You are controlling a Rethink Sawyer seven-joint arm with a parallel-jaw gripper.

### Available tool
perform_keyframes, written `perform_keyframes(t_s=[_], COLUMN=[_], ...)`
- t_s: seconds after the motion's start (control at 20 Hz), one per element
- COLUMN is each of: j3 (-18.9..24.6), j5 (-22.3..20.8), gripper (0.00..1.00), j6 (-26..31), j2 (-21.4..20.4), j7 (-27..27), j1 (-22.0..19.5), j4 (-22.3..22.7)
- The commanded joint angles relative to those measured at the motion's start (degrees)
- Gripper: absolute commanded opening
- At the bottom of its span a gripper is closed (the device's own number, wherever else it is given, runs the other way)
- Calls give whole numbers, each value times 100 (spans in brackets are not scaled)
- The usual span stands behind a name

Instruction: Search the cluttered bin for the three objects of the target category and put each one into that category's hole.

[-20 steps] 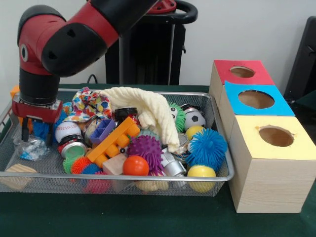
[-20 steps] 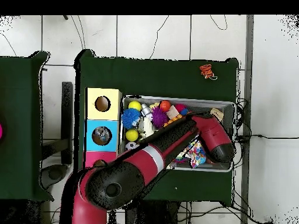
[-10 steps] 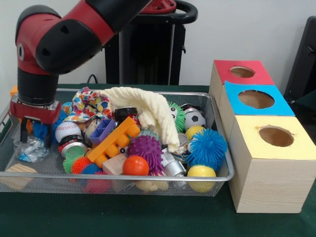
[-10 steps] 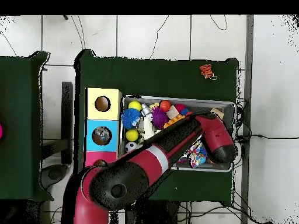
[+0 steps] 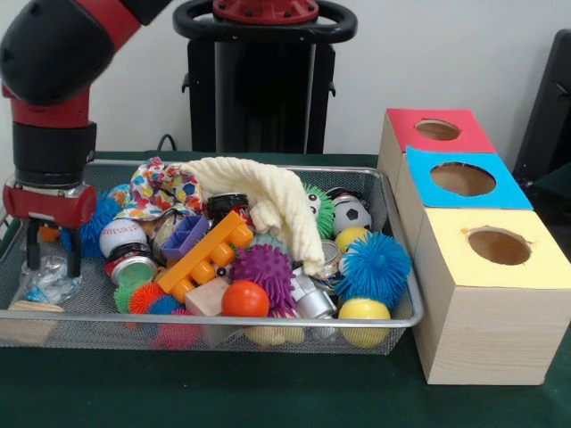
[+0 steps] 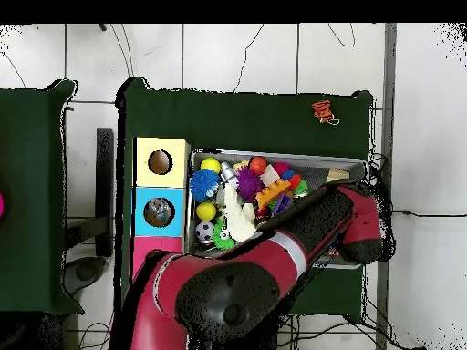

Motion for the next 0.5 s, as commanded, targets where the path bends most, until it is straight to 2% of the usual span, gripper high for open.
perform_keyframes(t_s=[0.05,0.5], j3=[1407,1589], j5=[603,478], gripper=[100,100], j6=[-540,-448], j2=[-457,-555], j7=[-2075,-2164], j1=[-216,-259], j4=[140,186])
